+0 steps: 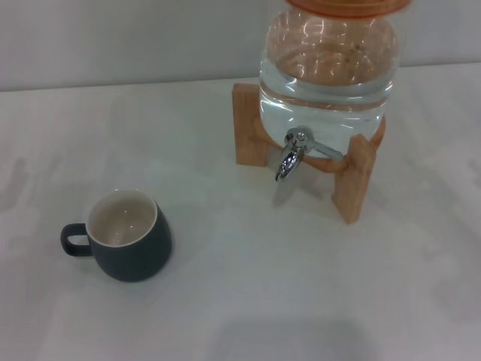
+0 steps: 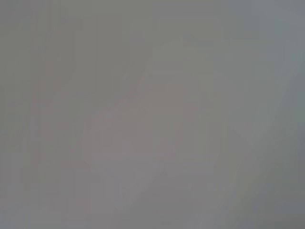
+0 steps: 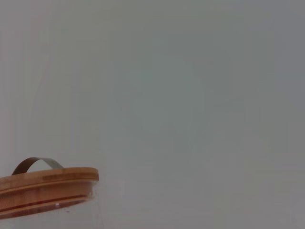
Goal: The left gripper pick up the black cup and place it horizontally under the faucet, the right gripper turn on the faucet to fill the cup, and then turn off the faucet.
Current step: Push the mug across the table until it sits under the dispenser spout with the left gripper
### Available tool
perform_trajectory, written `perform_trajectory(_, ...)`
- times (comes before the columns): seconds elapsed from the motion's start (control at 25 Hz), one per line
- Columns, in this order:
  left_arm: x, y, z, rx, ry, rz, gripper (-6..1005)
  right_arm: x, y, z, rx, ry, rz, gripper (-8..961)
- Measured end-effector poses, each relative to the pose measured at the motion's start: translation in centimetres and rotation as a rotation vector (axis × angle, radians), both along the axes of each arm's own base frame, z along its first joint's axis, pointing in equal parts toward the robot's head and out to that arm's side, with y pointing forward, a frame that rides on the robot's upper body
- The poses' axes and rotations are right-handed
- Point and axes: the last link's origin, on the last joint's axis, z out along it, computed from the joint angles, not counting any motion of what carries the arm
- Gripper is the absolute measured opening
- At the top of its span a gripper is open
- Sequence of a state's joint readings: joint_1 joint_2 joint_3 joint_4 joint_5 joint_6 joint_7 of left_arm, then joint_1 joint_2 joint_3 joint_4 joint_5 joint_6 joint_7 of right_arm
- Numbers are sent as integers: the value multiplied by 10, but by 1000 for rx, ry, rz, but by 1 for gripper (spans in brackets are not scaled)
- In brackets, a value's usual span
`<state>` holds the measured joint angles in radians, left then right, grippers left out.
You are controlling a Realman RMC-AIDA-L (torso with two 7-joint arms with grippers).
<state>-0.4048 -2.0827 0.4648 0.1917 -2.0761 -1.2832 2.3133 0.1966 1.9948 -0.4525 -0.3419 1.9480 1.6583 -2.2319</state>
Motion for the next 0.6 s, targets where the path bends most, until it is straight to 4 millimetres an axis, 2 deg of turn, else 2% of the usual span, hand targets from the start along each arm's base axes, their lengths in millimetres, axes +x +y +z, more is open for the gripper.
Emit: perform_trajectory(0.6,0,-1,0,-2,1,-3,848,1,0,1,0,-3,-2,797)
